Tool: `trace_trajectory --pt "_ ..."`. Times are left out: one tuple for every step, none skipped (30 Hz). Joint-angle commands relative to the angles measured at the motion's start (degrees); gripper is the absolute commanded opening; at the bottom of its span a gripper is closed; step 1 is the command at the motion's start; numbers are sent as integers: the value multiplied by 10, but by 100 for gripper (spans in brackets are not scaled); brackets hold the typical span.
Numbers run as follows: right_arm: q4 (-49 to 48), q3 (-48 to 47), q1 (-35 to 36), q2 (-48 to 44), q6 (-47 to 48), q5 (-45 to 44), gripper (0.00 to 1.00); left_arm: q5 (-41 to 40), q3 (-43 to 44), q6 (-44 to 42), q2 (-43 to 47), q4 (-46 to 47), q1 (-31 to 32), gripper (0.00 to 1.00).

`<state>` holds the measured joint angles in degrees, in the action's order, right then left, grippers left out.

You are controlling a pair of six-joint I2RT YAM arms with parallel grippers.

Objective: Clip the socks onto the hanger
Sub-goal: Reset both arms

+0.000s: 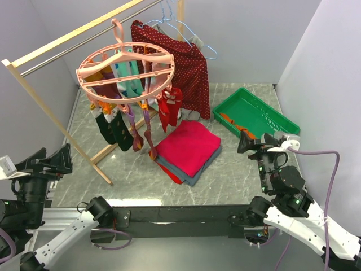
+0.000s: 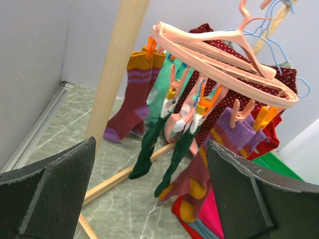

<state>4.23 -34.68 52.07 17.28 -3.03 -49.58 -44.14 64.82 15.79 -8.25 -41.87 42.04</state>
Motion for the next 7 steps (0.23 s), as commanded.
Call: trace_trajectory --pt "-36 11 -3 2 7 -15 100 -18 -7 -1 9 -7 1 96" --pt "-37 12 -3 3 9 -15 100 -18 -11 -1 10 -6 1 96" --pt "-40 12 -3 6 9 -15 100 -18 -13 -1 11 -3 1 96" --pt "-41 14 -3 7 12 -14 100 -19 -13 -1 15 -3 1 97" --pt "-41 14 -3 8 12 -14 100 -19 -14 -2 16 -2 1 96" --pt "-41 13 -3 12 12 -12 100 -20 -15 -3 16 -1 1 96" --pt "-41 15 -3 14 13 -10 100 -20 -16 -4 17 0 1 96"
